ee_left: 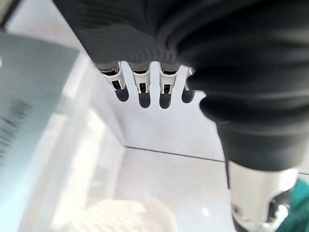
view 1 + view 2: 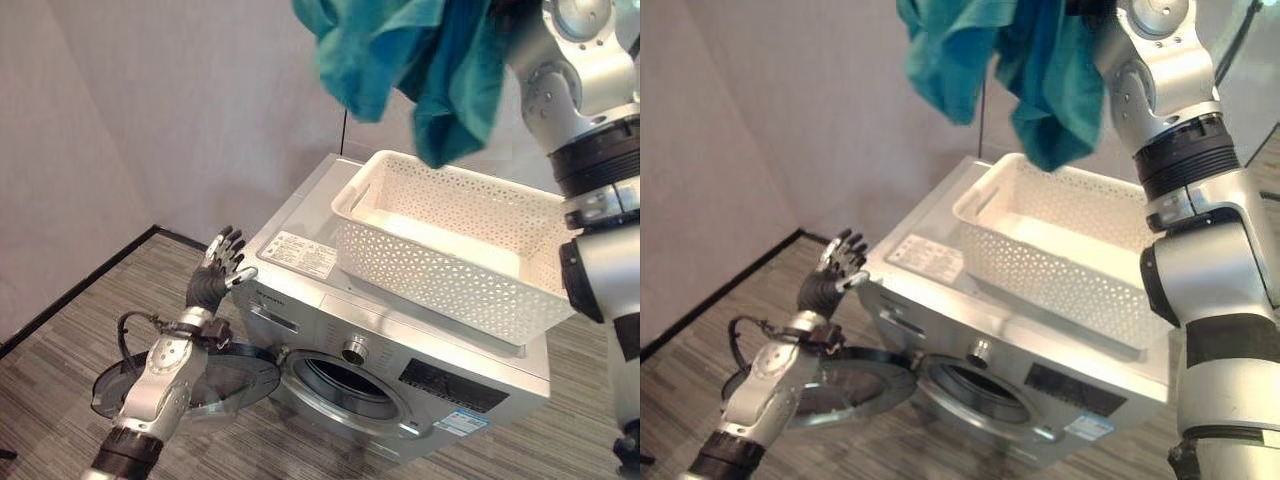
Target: Grab the laundry basket,head to the washer,open it,put in the laundry and shut it.
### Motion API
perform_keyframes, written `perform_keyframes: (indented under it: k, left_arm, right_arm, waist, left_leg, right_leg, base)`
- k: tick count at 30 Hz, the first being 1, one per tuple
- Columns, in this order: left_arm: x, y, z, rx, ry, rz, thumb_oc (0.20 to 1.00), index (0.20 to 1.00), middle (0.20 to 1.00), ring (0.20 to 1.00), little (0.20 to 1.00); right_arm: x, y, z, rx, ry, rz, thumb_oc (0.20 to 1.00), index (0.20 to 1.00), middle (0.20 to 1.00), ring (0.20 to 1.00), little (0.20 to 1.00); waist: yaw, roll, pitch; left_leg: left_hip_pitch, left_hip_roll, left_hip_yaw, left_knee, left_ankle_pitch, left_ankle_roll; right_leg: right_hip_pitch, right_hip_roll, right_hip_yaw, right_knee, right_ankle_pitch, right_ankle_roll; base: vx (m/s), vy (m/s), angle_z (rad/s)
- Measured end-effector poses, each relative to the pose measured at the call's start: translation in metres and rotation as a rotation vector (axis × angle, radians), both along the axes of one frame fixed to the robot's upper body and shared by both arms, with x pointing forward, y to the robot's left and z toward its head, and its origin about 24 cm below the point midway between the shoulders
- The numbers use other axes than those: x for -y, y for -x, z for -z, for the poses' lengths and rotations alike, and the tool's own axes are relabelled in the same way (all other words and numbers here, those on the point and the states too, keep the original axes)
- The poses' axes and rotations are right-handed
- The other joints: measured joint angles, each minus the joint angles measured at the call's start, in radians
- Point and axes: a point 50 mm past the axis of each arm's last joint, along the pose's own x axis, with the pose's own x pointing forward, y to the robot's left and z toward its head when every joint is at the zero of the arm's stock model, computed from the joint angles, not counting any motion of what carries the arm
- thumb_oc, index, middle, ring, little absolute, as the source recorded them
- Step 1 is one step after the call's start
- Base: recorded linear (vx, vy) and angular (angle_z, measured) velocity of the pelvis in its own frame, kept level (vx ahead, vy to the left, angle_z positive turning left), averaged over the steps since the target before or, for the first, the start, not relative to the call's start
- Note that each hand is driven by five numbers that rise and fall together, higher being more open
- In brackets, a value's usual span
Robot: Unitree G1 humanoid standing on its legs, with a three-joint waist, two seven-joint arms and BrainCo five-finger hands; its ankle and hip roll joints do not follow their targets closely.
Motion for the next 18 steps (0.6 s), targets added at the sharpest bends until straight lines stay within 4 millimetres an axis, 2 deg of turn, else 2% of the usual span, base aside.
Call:
perform_keyframes:
  k: [7,11,16,18]
  left_arm:
    - [0.030,-0.013,-0.017,0.062,0.105,0.044,1.000,1.000,1.000,1.000,1.000]
    - [0.042,-0.022,-0.029,0.087,0.176,0.043,1.000,1.000,1.000,1.000,1.000]
    - [0.052,-0.030,-0.041,0.099,0.216,0.041,1.000,1.000,1.000,1.000,1.000]
    - [0.056,-0.031,-0.044,0.100,0.249,0.033,1.000,1.000,1.000,1.000,1.000]
  right_arm:
    - [-0.043,0.026,0.000,0.087,0.032,-0.203,0.200,0.200,0.200,0.200,0.200]
    - [-0.067,0.037,0.029,0.061,0.011,-0.372,0.200,0.200,0.200,0.200,0.200]
    - [-0.073,0.046,0.061,0.000,-0.018,-0.481,0.200,0.200,0.200,0.200,0.200]
    - [-0.072,0.046,0.063,-0.017,-0.041,-0.499,0.200,0.200,0.200,0.200,0.200]
  waist:
    - [-0.054,-0.004,0.001]
    - [-0.084,-0.005,0.000]
    - [-0.108,-0.005,-0.001]
    - [-0.111,-0.004,0.000]
  left_leg:
    - [0.013,0.003,0.018,-0.003,0.000,0.000]
    - [0.016,0.006,0.040,-0.002,-0.002,0.002]
    - [0.016,0.008,0.050,-0.001,-0.001,0.002]
    - [0.016,0.009,0.057,-0.001,-0.001,0.002]
  right_leg:
    - [0.002,0.001,0.019,0.000,0.001,-0.001]
    - [-0.004,0.002,0.038,0.000,0.006,-0.005]
    - [-0.009,0.004,0.049,0.000,0.013,-0.007]
    - [-0.013,0.005,0.058,0.000,0.014,-0.008]
  base:
    - [-0.02,0.004,-0.09]
    - [-0.02,0.002,-0.13]
    - [-0.02,-0.003,-0.06]
    - [-0.03,-0.005,-0.09]
